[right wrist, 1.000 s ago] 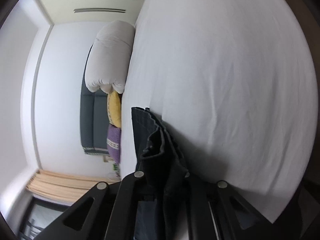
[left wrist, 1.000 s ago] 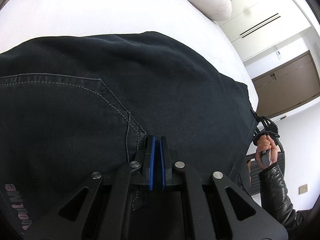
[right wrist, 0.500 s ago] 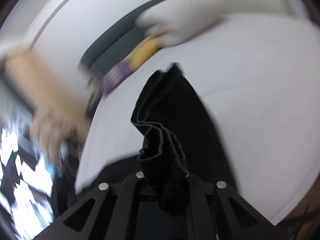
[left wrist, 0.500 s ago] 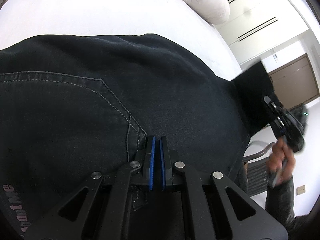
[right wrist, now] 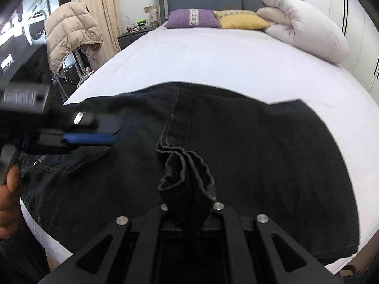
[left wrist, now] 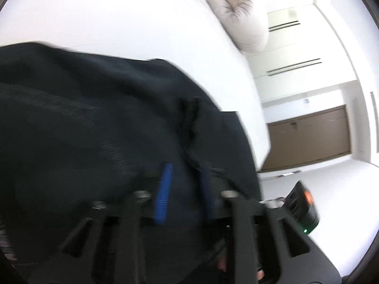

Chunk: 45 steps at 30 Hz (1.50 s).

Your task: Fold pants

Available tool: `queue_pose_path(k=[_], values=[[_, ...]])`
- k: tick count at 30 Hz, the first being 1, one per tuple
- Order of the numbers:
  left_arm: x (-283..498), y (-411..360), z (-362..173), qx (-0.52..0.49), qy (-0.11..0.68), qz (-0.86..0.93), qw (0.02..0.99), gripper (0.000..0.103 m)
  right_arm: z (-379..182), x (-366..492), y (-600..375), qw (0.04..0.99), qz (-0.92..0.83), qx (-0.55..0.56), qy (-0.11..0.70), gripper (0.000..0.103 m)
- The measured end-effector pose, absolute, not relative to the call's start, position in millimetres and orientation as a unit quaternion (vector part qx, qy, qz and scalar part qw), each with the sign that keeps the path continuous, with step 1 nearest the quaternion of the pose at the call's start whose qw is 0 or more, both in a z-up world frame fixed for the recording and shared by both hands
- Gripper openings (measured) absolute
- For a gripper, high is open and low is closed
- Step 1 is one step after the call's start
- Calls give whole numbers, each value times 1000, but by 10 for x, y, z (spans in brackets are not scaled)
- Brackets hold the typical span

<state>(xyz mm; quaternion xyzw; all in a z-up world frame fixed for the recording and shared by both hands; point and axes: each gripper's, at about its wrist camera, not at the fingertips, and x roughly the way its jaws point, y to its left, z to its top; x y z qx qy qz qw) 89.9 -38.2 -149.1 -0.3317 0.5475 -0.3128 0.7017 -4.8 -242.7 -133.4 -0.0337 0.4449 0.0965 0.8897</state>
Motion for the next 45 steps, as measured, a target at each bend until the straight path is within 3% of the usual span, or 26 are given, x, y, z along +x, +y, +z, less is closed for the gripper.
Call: queue_pose_path(k=[2,6,8,10,11,14,24,26,28,30,31,32,36,38,40,45], values=[[985,-475,-1413,-338,547,-324,694,90,-1242,-145,-2335,897,98,-53,428,6],[1174,-628,-1425,-322,572,-331,678,93,-1102,-234,-2152,905,103,-95,401,6],[1221,-666,-1450,-312,582,-327,676,87,-1057,-278,-2055,907,109,-112,391,6],[1239,-687,-1442,-300,588,-334,673,54,-1020,-308,-1961,907,116,-128,384,6],[1245,-689,-1444,-294,593,-336,670,27,-995,-328,-1893,906,121,-139,380,7],[1253,-569,-1436,-282,594,-327,678,10,-975,-369,-1753,903,129,-167,375,7],[1176,-250,-1541,-257,596,-284,706,10,-1222,-374,-1422,881,152,-200,401,8],[1094,-131,-1686,-256,604,-269,705,10,-1319,-391,-1393,872,168,-199,414,19],[1032,-74,-1775,-273,601,-268,701,10,-1404,-415,-1406,863,176,-199,430,20],[965,34,-1739,-277,596,-261,707,11,-1344,-474,-1491,865,188,-175,431,35],[922,94,-1691,-270,594,-254,714,11,-1303,-493,-1555,861,198,-156,441,52],[906,148,-1647,-262,593,-244,721,11,-1230,-521,-1684,853,220,-117,460,61],[843,114,-1316,-186,575,-206,770,11,-937,-551,-2309,814,301,44,496,59],[823,-88,-1130,-151,554,-229,786,11,-792,-420,-2804,793,324,137,497,46],[776,-309,-1042,-123,539,-262,791,11,-704,-273,-3212,790,322,190,486,45],[678,-664,-1473,-66,580,-272,765,11,-816,531,-3991,758,314,288,493,33]])
